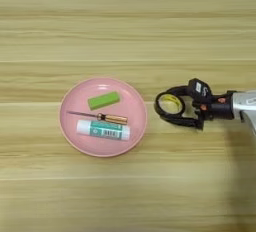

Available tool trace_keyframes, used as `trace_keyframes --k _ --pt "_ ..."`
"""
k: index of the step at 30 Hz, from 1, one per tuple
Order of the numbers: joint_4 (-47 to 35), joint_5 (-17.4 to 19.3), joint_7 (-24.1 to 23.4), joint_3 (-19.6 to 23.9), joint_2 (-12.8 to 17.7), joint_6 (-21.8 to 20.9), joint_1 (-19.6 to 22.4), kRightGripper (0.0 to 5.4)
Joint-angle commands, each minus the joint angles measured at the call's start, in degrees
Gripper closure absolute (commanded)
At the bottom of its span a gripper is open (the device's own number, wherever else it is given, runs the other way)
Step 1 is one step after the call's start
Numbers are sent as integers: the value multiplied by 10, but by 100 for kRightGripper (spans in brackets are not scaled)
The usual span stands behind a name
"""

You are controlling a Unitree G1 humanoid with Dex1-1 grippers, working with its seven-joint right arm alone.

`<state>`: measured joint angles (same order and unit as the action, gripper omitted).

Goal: Move the objects on the table

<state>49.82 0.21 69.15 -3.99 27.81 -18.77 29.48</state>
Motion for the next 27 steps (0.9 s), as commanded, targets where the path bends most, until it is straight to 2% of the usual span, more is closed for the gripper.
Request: trace_keyframes --k 1,17,27 --pt "-25 25 -21 21 5 -4 56 137" --pt "-71 70 -21 48 -24 17 78 137" --pt "-173 92 -7 35 -41 52 56 137"
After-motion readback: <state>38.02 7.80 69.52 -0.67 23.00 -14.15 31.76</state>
